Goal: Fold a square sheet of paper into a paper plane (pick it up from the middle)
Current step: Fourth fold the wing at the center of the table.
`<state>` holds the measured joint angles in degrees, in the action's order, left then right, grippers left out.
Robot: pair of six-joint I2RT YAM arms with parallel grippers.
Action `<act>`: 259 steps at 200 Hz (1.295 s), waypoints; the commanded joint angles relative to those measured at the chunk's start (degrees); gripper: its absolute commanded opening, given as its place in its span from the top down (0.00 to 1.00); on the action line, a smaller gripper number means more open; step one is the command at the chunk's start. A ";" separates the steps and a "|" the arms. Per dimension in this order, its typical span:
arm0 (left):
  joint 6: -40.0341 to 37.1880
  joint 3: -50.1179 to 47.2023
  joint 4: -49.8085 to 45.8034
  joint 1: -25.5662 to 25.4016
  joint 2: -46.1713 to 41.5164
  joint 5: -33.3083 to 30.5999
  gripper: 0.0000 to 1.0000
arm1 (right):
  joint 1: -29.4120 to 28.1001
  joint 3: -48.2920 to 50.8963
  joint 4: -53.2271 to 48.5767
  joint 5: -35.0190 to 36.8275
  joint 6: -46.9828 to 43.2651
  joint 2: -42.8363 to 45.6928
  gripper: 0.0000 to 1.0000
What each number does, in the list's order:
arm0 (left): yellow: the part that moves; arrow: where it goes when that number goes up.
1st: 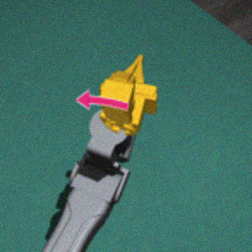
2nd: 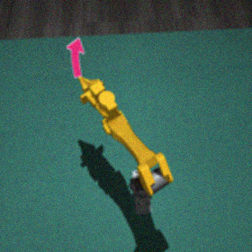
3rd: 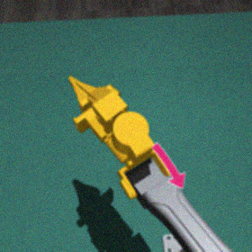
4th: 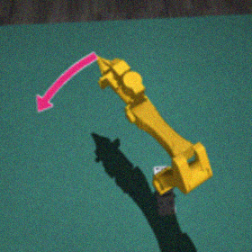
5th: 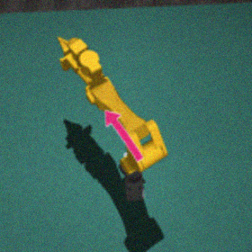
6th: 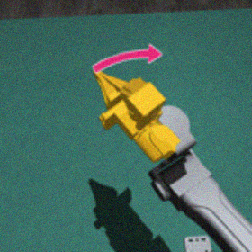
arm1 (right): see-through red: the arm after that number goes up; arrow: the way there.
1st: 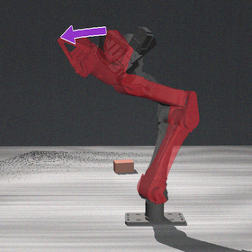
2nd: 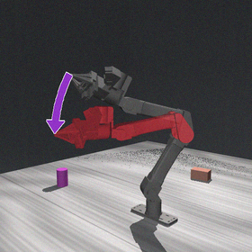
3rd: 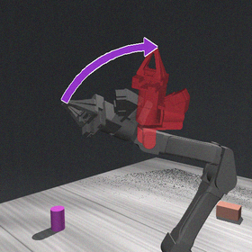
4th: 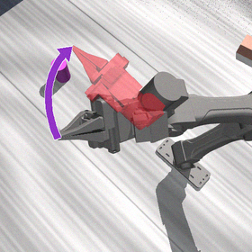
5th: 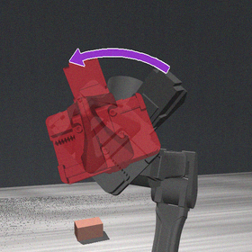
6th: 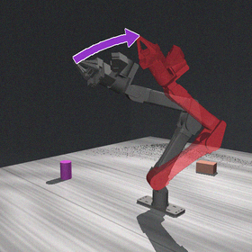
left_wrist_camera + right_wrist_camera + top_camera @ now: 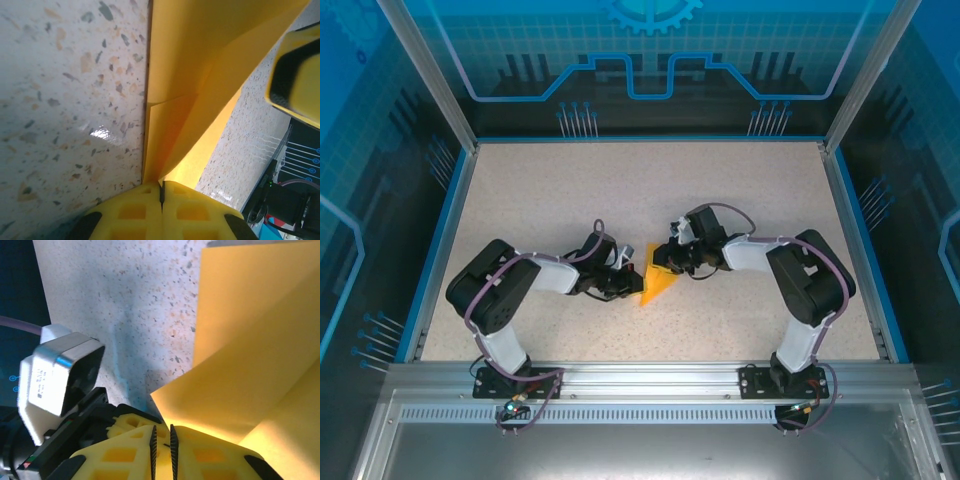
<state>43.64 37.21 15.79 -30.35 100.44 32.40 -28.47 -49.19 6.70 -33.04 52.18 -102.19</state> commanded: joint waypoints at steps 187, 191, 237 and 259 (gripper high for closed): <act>2.71 -1.51 -1.04 1.08 3.37 0.44 1.00 | 1.30 -7.86 -1.12 -2.70 -1.45 -11.31 0.84; 2.89 -1.57 -1.02 1.08 3.36 0.32 1.00 | 1.47 -7.70 -0.76 -3.10 -1.34 -10.93 0.84; 4.23 -1.53 -1.44 1.13 3.93 -0.14 1.00 | 3.41 -5.68 -2.70 -2.63 -2.74 -1.70 0.82; 4.18 -0.94 -2.01 1.15 4.46 0.03 1.00 | 3.26 -4.80 -4.17 -2.52 -3.76 1.17 0.81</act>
<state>46.68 37.21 16.91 -29.56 101.60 34.50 -25.54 -55.13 4.95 -35.55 50.57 -105.08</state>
